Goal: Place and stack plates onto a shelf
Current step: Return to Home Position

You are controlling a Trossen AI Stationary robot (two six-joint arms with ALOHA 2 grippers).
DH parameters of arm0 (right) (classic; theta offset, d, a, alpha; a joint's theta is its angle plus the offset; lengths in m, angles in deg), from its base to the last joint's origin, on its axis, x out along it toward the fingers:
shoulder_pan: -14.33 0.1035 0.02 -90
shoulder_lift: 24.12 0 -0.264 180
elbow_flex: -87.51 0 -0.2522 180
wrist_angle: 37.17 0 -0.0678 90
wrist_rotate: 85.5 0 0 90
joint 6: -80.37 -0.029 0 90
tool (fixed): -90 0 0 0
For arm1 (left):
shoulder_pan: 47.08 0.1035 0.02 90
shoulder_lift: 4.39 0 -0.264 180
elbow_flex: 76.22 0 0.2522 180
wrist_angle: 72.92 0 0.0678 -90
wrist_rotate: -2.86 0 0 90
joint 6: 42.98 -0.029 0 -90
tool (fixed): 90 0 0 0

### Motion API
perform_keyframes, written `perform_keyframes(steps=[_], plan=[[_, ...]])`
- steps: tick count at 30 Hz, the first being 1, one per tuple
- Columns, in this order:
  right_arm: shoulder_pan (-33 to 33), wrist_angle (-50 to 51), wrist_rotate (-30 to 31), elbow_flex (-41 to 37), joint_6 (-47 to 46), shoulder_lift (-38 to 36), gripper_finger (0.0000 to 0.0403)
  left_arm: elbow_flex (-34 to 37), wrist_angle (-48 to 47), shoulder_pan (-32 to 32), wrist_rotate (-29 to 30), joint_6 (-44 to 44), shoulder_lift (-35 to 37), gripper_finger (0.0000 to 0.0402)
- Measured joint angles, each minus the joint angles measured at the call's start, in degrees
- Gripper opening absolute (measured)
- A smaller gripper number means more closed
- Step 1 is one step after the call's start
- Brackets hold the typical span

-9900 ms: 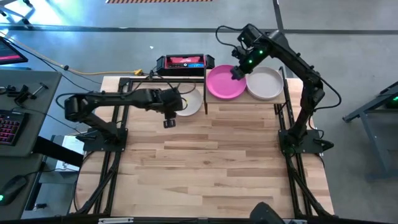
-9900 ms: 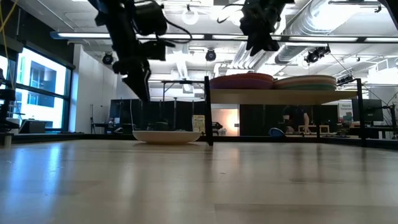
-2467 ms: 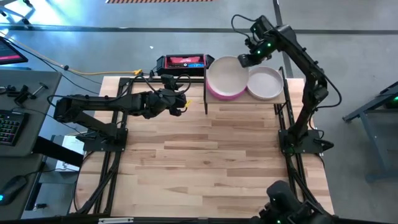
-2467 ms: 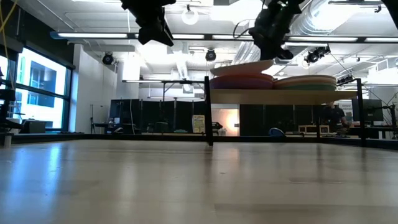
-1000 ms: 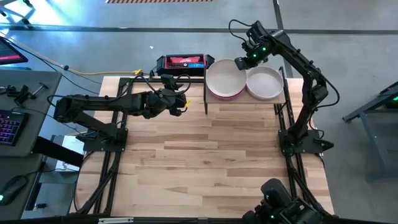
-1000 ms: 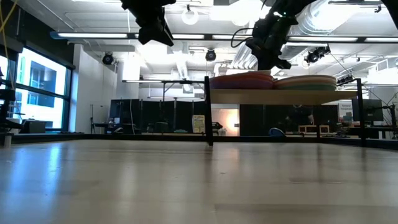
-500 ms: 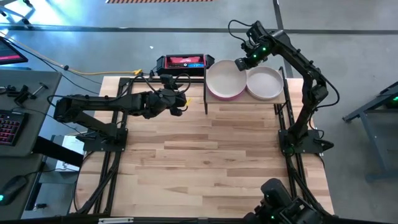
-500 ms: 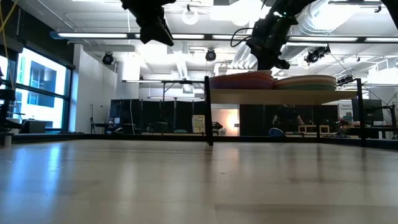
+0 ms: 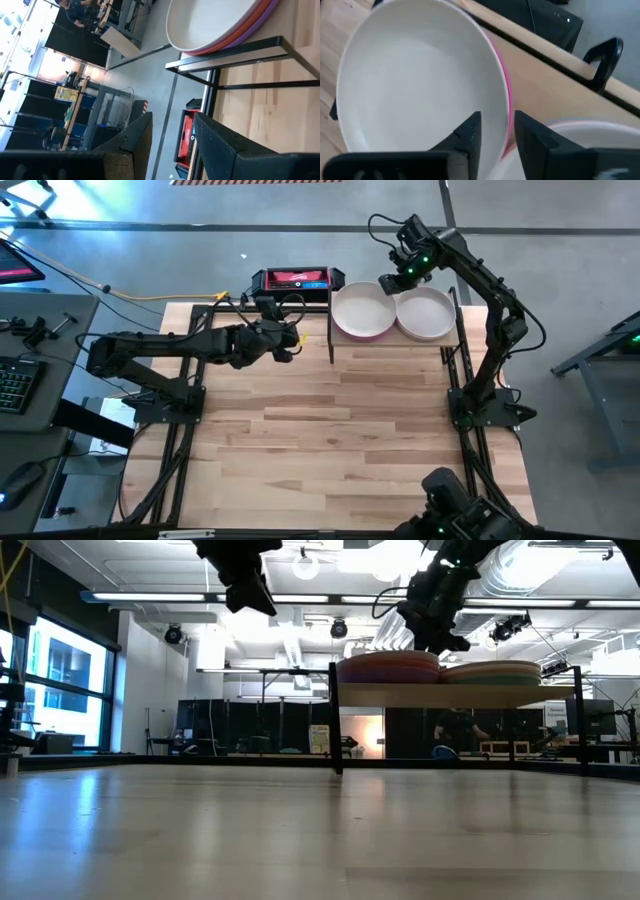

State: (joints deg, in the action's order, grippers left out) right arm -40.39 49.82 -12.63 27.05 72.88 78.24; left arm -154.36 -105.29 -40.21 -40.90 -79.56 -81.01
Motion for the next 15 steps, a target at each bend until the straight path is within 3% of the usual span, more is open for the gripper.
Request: perform_keyframes(steps=[9, 15], plan=[[-1.4, 5.6, 0.0, 0.0, 0.1, 0.0, 0.0122, 0.0, -1.2, 1.5, -0.2, 1.7, 0.0, 0.0138], [-1.1, 5.6, 0.0, 0.0, 1.4, -3.0, 0.0122, 0.0, -9.0, 2.8, -2.7, 17.7, 0.3, 0.0138]])
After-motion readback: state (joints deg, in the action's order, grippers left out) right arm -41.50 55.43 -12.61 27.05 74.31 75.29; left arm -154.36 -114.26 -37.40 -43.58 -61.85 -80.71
